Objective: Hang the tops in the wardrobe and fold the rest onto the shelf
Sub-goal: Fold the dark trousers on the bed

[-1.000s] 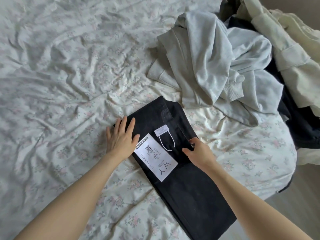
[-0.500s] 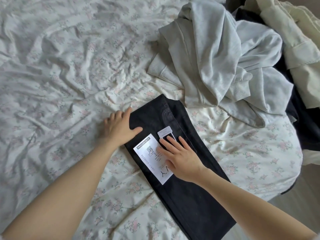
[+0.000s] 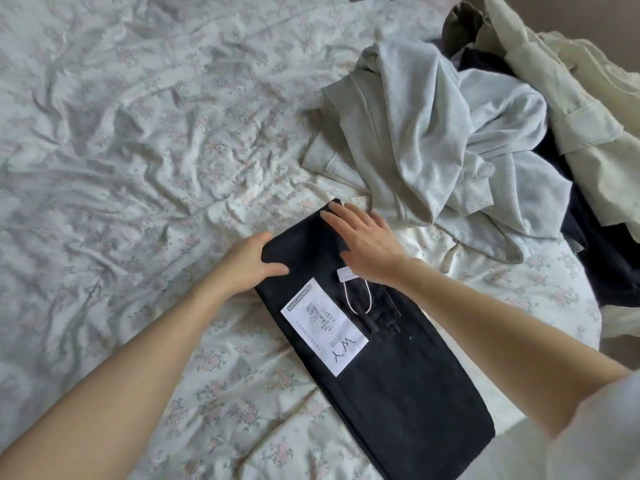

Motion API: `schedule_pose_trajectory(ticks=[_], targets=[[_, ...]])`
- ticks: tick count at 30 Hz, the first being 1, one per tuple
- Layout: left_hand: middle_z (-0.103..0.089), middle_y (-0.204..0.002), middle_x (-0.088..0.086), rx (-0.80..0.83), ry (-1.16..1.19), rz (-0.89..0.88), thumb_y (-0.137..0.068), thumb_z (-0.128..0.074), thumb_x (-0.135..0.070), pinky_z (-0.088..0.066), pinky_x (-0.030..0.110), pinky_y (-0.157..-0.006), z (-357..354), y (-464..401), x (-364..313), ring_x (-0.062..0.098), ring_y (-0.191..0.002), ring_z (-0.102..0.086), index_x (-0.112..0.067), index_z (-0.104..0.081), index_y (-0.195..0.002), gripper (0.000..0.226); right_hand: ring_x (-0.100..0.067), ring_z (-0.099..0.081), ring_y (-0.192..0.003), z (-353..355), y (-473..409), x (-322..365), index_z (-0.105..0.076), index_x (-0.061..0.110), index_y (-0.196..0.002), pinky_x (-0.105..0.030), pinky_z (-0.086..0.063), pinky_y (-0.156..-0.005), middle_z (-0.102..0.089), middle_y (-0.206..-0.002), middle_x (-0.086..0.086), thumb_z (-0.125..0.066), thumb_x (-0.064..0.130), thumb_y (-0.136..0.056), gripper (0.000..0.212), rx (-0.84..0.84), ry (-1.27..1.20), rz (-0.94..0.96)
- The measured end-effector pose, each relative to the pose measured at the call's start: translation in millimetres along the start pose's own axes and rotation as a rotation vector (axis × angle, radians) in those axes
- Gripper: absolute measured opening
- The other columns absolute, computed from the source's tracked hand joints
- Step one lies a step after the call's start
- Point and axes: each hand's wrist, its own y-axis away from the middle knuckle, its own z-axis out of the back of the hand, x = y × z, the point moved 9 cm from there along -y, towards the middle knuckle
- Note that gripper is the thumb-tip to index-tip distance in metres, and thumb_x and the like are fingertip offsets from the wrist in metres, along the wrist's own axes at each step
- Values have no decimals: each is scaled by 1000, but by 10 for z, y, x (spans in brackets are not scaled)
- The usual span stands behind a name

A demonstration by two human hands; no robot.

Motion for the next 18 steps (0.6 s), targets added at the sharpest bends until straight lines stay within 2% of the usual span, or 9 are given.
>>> schedule_pose_trajectory(ticks=[2, 4, 5, 7, 9, 11, 15, 18], targets=[[-65, -80, -8, -22, -47, -64, -77, -76, -27, -49, 28, -64, 52, 144, -157, 9, -74, -61, -26, -54, -87, 24, -18, 7, -146, 121, -203, 75, 4, 30, -150, -53, -5, -116, 4, -159, 7, -59, 19, -86, 91, 124, 130, 104], [-64, -78, -11, -25, -62, -113, -78, -75, -29, -47, 24, -61, 97, 278, -288, 4, -71, -60, -32, -52, -84, 23, -20, 4, -146, 206, -336, 120, 5, 31, -150, -56, -3, -115, -7, -158, 3, -62, 21, -84, 94, 258, 182, 137], [-63, -76, -13, -23, -60, -126, -79, -74, -29, -44, 20, -59, 125, 344, -338, 1, -69, -59, -35, -51, -81, 24, -22, -7, -145, 241, -362, 141, -3, 31, -150, -56, -5, -114, -21, -155, 1, -64, 24, -83, 90, 320, 207, 136], [-62, -74, -14, -21, -37, -133, -79, -73, -27, -40, 16, -57, 176, 437, -427, 0, -68, -58, -37, -50, -79, 25, -23, -36, -131, 350, -375, 185, -33, 25, -140, -49, -22, -108, -48, -134, 0, -65, 31, -83, 66, 385, 260, 134], [-64, -79, -11, -38, -14, -116, -79, -73, -25, -44, 19, -63, 268, 527, -489, 6, -74, -59, -35, -55, -88, 22, -22, -51, -113, 528, -354, 266, -51, 21, -121, -35, -36, -86, -58, -117, 1, -64, 32, -84, 41, 359, 280, 145], [-66, -84, -7, -65, 2, -108, -79, -73, -25, -47, 27, -71, 386, 588, -563, 13, -79, -60, -24, -58, -99, 25, -22, -55, -106, 752, -326, 318, -55, 20, -115, -31, -37, -73, -60, -112, 2, -62, 29, -87, 30, 299, 266, 133], [-65, -84, 1, -115, 4, -130, -79, -73, -27, -46, 30, -71, 673, 663, -777, 19, -78, -59, -20, -57, -97, 26, -22, -56, -101, 1182, -335, 368, -56, 22, -110, -32, -36, -70, -58, -101, 4, -60, 27, -88, 23, 212, 274, 113], [-64, -82, -2, -163, -14, -135, -80, -73, -27, -45, 30, -70, 928, 691, -906, 19, -76, -58, -19, -57, -97, 25, -23, -56, -101, 1435, -385, 438, -56, 20, -109, -31, -34, -68, -59, -106, 2, -59, 27, -89, 21, 146, 284, 112]])
